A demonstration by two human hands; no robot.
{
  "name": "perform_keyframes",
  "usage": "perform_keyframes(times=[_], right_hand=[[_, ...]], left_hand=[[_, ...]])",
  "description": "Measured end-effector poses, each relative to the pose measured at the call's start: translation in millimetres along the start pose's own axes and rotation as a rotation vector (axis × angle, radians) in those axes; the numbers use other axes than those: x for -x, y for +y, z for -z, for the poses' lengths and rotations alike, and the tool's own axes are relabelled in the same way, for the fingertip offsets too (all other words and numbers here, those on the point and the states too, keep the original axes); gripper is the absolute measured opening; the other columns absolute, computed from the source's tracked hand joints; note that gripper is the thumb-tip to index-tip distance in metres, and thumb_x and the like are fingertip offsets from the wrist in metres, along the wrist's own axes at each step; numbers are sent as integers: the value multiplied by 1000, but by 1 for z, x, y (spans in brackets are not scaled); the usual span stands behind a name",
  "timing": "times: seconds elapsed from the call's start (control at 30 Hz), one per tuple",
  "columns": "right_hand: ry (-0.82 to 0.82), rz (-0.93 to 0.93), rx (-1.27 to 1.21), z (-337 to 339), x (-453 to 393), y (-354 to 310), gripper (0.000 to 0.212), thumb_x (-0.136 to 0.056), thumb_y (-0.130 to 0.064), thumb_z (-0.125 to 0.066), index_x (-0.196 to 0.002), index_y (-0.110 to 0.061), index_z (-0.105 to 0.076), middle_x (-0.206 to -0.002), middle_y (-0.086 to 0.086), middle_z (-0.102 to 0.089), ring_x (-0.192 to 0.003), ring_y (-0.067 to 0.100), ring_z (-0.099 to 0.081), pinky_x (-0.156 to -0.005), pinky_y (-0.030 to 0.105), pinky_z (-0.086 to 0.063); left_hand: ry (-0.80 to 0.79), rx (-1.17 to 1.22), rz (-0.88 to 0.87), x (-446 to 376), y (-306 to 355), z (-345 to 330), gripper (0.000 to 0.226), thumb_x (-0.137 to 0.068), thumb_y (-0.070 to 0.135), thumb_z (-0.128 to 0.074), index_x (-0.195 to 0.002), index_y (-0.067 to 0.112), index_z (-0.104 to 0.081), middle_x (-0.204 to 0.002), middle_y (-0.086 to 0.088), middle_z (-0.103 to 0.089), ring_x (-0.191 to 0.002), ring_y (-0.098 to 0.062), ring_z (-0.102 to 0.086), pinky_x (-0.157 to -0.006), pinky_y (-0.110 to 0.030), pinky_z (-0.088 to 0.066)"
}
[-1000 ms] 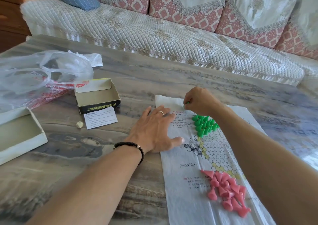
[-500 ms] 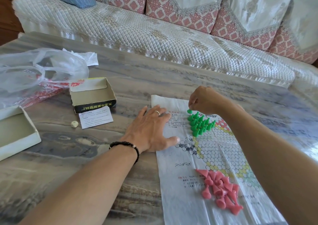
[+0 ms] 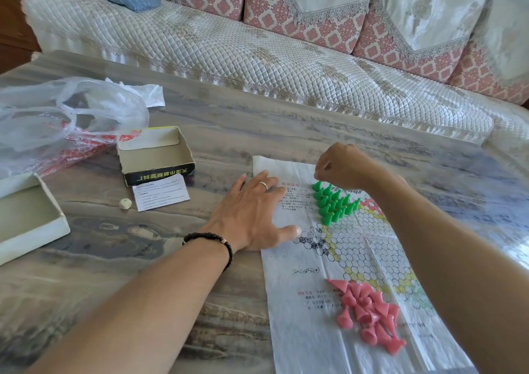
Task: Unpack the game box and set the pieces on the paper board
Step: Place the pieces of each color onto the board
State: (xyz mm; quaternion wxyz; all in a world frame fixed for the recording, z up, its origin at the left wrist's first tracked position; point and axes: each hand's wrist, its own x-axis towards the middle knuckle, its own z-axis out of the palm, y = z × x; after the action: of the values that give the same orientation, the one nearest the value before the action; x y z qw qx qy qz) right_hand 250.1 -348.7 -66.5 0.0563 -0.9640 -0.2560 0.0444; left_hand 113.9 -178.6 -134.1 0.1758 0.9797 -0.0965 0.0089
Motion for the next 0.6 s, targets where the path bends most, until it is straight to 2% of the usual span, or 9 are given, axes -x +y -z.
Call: perform_keyframes(times=[0.13, 0.23, 0.37, 0.43, 0.53, 0.6], right_hand=[[57, 7, -23, 4, 6, 0, 18, -89, -21, -61, -85, -7, -72, -85, 7, -75, -72, 22, -71, -72, 36, -60], [103, 29, -47, 9, 23, -4, 16, -91, -21, -60, -92, -12, -72, -90, 0, -73, -73, 14, -69, -75, 31, -59], [184, 38, -82, 15, 54, -12, 16, -92, -16, -58, -92, -9, -73, -91, 0, -74, -73, 13, -69, -72, 29, -59], [196, 39, -94, 17, 71, -13, 17, -93, -15, -56, -94, -8, -72, -94, 0, -73, -76, 13, -69, -69, 22, -56], [214, 37, -99, 18, 99, -14, 18, -93, -18, -57, -99, -10, -72, -97, -2, -71, -79, 7, -64, -63, 6, -42], [207, 34, -111, 16, 120, -15, 18, -92, -19, -57, -98, -13, -73, -94, -5, -71, -76, 3, -60, -64, 7, -43]], left_hand=[[-9, -10, -24, 1, -2, 0, 90, -80, 75, -41, -151, 23, -21, -161, 1, -10, -147, -12, 6, -119, -46, 3], [-29, -53, -53, 4, -3, -1, 93, -77, 79, -36, -151, 25, -22, -161, 3, -8, -147, -11, 10, -118, -48, 6], [-67, -84, -72, 6, -1, 2, 96, -76, 80, -33, -152, 25, -18, -162, 4, -2, -146, -12, 16, -118, -48, 8], [-113, -95, -74, 8, 0, 5, 98, -76, 82, -33, -153, 26, -13, -162, 4, 2, -146, -13, 18, -119, -46, 7], [-151, -121, -70, 17, 6, 9, 101, -72, 84, -24, -153, 28, -8, -162, 5, 4, -146, -13, 18, -119, -44, 6], [-147, -125, -61, 29, 13, 11, 98, -72, 82, -21, -153, 28, -8, -162, 6, 2, -146, -12, 16, -119, -41, 6]])
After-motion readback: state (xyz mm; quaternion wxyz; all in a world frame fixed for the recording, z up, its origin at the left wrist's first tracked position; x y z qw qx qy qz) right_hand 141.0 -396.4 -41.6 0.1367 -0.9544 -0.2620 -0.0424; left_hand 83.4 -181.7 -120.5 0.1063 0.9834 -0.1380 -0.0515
